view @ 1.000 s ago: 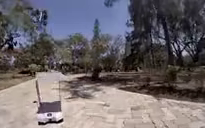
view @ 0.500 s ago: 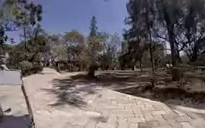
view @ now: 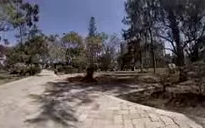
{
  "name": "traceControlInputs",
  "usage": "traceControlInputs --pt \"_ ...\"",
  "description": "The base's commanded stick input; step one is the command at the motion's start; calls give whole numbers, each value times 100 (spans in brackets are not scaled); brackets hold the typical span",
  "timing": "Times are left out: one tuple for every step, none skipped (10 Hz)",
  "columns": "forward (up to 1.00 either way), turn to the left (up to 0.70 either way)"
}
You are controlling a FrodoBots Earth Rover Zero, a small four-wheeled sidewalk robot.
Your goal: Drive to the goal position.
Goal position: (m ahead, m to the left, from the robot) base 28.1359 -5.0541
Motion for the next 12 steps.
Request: traceControlInputs --pt "100 40" --pt "100 40" --pt "100 40" --pt "100 40" --pt "100 40" --pt "100 40" --pt "100 40" --pt "100 40" --pt "100 0" --pt "100 0" --pt "100 0" --pt "100 0"
